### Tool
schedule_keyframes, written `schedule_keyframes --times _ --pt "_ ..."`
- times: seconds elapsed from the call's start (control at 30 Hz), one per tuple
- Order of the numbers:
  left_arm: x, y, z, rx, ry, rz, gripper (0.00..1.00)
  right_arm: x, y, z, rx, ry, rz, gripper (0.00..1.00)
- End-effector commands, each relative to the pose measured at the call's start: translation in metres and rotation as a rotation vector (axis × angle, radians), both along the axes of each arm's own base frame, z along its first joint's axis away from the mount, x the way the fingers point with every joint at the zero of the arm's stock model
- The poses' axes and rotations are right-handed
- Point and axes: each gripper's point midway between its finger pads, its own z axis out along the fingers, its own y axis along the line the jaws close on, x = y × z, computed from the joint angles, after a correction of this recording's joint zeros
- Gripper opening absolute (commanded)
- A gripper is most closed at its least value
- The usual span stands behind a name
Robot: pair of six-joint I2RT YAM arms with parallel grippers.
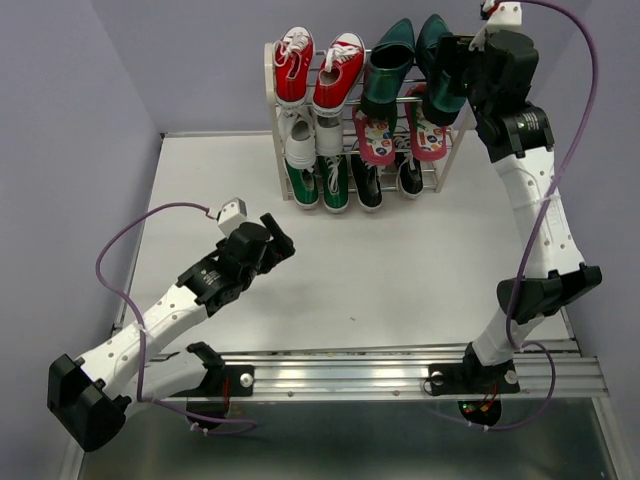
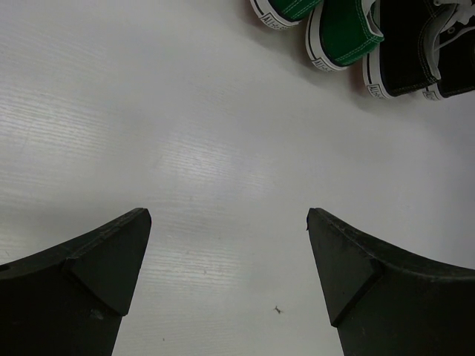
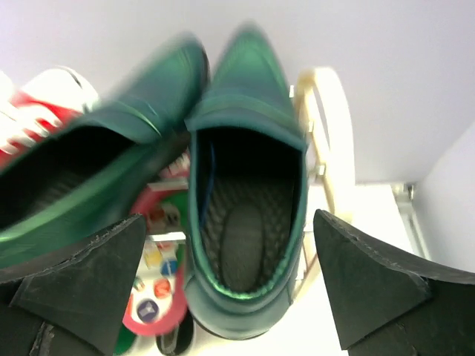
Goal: Place and organize the shoes onto the shoe shelf
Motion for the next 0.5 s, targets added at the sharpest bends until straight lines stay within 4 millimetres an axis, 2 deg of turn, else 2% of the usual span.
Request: schedule_keyframes --times 0.0,0.13,0.23,0.27,0.37,0.47 --pt "0.0 0.007 0.001 0.006 -0.023 0.015 0.99 -0.038 -0.009 0.083 0.033 -0.213 0.0 1.0" --pt "0.001 0.007 0.002 0.008 -0.026 0.013 0.99 -0.054 -0.005 0.089 0.034 -0.219 0.048 1.0" --pt "0.002 0.005 0.003 0.004 -0.028 0.008 0.99 -0.061 0.005 0.082 0.029 -0.181 0.111 1.0" --pt "0.001 0.006 0.002 0.006 -0.027 0.007 0.99 -0.065 0.02 0.08 0.034 -0.17 0.16 1.0" --pt "0.001 0.006 0.003 0.008 -0.024 0.006 0.99 -0.072 0.044 0.072 0.038 -0.14 0.238 1.0" --pt "0.0 0.007 0.0 0.012 -0.019 0.006 0.99 -0.085 0.096 0.063 0.03 -0.132 0.327 1.0"
